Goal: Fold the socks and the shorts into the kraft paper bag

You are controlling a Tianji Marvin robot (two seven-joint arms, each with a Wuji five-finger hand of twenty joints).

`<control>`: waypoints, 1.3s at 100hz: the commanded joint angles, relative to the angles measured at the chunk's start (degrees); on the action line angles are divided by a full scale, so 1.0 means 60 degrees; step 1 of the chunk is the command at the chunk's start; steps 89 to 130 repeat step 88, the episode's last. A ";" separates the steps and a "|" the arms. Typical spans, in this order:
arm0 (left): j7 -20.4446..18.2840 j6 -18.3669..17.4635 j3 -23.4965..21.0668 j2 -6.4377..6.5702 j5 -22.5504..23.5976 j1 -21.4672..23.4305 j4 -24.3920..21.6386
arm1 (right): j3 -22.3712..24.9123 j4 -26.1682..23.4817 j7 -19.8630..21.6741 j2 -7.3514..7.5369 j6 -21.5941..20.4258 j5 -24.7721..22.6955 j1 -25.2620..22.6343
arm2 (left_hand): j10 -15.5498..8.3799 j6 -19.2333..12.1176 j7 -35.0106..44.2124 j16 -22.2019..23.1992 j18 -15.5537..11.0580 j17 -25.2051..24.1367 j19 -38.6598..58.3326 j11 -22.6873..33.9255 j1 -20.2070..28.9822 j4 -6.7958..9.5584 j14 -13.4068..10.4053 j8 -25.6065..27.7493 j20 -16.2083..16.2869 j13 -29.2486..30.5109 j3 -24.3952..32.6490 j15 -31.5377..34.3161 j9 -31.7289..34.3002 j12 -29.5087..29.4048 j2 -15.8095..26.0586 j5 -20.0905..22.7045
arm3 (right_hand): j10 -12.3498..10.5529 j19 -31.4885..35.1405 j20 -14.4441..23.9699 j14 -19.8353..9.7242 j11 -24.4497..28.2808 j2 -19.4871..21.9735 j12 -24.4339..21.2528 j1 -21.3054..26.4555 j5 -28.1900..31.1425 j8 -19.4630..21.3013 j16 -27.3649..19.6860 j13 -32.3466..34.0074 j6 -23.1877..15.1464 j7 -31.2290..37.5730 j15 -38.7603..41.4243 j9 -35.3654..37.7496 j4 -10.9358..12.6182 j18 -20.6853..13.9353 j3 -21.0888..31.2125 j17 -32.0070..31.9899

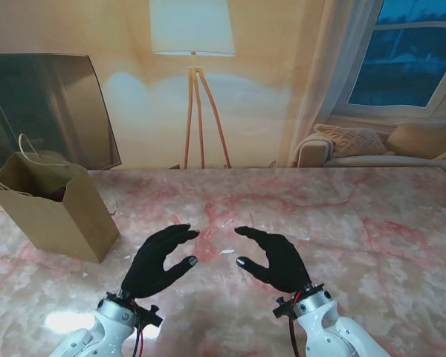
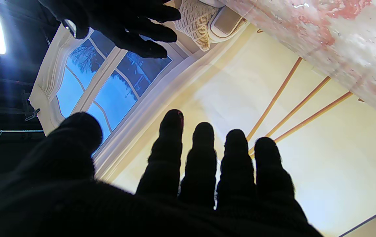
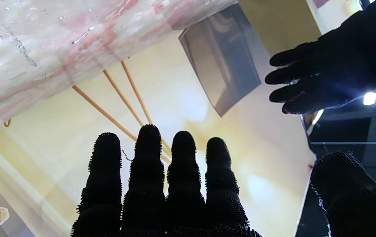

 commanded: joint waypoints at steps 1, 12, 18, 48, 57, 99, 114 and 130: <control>-0.0041 -0.0009 0.0010 0.0019 0.0000 0.0066 -0.0044 | -0.0039 0.0003 -0.0012 -0.0060 -0.0024 -0.0005 -0.0068 | -0.0035 -0.0015 -0.0131 -0.0048 -0.0220 -0.0059 -0.0102 0.0061 -0.0268 0.0234 -0.0303 -0.0089 -0.0063 -0.0178 -0.0158 -0.0050 -0.0177 -0.0109 0.0251 -0.0061 | -0.0101 0.0192 0.0161 -0.0194 0.0087 -0.0025 0.0057 0.0062 -0.0201 0.0126 0.0046 -0.0273 -0.0230 0.0026 -0.0129 -0.0361 0.0591 0.0063 -0.0001 -0.0176; 0.0012 -0.0026 0.0029 0.0009 0.0002 0.0073 -0.0024 | -0.0037 0.0004 -0.0050 -0.0065 -0.0013 -0.0014 -0.0084 | 0.0021 -0.0024 -0.0132 -0.0050 -0.0105 -0.0101 -0.0123 0.0048 -0.0264 0.0224 -0.0258 -0.0086 -0.0071 -0.0198 -0.0197 -0.0065 -0.0190 -0.0108 0.0257 -0.0070 | -0.0095 0.0211 0.0191 -0.0183 0.0109 -0.0005 0.0067 0.0280 -0.0168 0.0151 0.0057 -0.0261 -0.0253 0.0040 -0.0127 -0.0351 0.0601 0.0094 0.0103 -0.0158; 0.0042 -0.0021 0.0042 0.0002 -0.0009 0.0082 -0.0020 | -0.0043 0.0008 -0.0070 -0.0070 -0.0014 -0.0008 -0.0081 | 0.0034 -0.0055 -0.0134 -0.0050 0.0128 -0.0144 -0.0152 0.0031 -0.0249 0.0219 -0.0245 -0.0082 -0.0083 -0.0222 -0.0218 -0.0083 -0.0196 -0.0108 0.0266 -0.0081 | -0.0101 0.0225 0.0210 -0.0194 0.0116 0.0014 0.0069 0.0412 -0.0151 0.0165 0.0061 -0.0258 -0.0276 0.0050 -0.0129 -0.0343 0.0588 0.0119 0.0156 -0.0150; 0.0027 -0.0096 0.0038 -0.0005 -0.0094 0.0130 -0.0008 | -0.0082 0.0025 -0.0137 -0.0074 -0.0008 -0.0043 -0.0120 | 0.0031 -0.0111 -0.0129 -0.0038 0.0157 -0.0130 -0.0203 -0.0023 -0.0250 0.0229 -0.0256 -0.0053 -0.0110 -0.0191 -0.0306 -0.0143 -0.0166 -0.0089 0.0325 -0.0091 | -0.0111 0.0299 0.0308 -0.0180 0.0185 -0.0008 0.0103 0.0519 -0.0145 0.0217 0.0094 -0.0220 -0.0291 0.0064 -0.0106 -0.0320 0.0525 0.0209 0.0454 -0.0128; 0.0064 -0.0142 0.0066 -0.0014 -0.0089 0.0067 0.0099 | -0.0105 0.0090 -0.0195 -0.0081 -0.0057 -0.0048 -0.0114 | 0.0035 -0.0101 -0.0116 -0.0031 0.0172 -0.0128 -0.0198 -0.0016 -0.0234 0.0240 -0.0259 -0.0043 -0.0107 -0.0162 -0.0308 -0.0142 -0.0140 -0.0079 0.0317 -0.0068 | -0.0116 0.0326 0.0343 -0.0183 0.0203 -0.0003 0.0112 0.0551 -0.0135 0.0229 0.0106 -0.0206 -0.0291 0.0066 -0.0099 -0.0320 0.0514 0.0228 0.0516 -0.0129; 0.0015 -0.0172 0.0271 -0.0045 -0.0363 -0.0156 0.0519 | -0.0254 0.0408 0.0027 -0.0077 -0.0156 0.0159 0.0097 | 0.0026 -0.0092 -0.0116 -0.0019 0.0170 -0.0165 -0.0209 -0.0027 -0.0235 0.0256 -0.0279 -0.0031 -0.0108 -0.0177 -0.0306 -0.0154 -0.0162 -0.0068 0.0322 -0.0077 | -0.0111 0.0373 0.0449 -0.0183 0.0239 -0.0085 0.0131 0.0501 -0.0159 0.0267 0.0148 -0.0196 -0.0315 0.0068 -0.0087 -0.0369 0.0504 0.0287 0.0536 -0.0167; 0.0015 -0.0172 0.0271 -0.0045 -0.0363 -0.0156 0.0519 | -0.0254 0.0408 0.0027 -0.0077 -0.0156 0.0159 0.0097 | 0.0026 -0.0092 -0.0116 -0.0019 0.0170 -0.0165 -0.0209 -0.0027 -0.0235 0.0256 -0.0279 -0.0031 -0.0108 -0.0177 -0.0306 -0.0154 -0.0162 -0.0068 0.0322 -0.0077 | -0.0111 0.0373 0.0449 -0.0183 0.0239 -0.0085 0.0131 0.0501 -0.0159 0.0267 0.0148 -0.0196 -0.0315 0.0068 -0.0087 -0.0369 0.0504 0.0287 0.0536 -0.0167; 0.0015 -0.0172 0.0271 -0.0045 -0.0363 -0.0156 0.0519 | -0.0254 0.0408 0.0027 -0.0077 -0.0156 0.0159 0.0097 | 0.0026 -0.0092 -0.0116 -0.0019 0.0170 -0.0165 -0.0209 -0.0027 -0.0235 0.0256 -0.0279 -0.0031 -0.0108 -0.0177 -0.0306 -0.0154 -0.0162 -0.0068 0.0322 -0.0077 | -0.0111 0.0373 0.0449 -0.0183 0.0239 -0.0085 0.0131 0.0501 -0.0159 0.0267 0.0148 -0.0196 -0.0315 0.0068 -0.0087 -0.0369 0.0504 0.0287 0.0536 -0.0167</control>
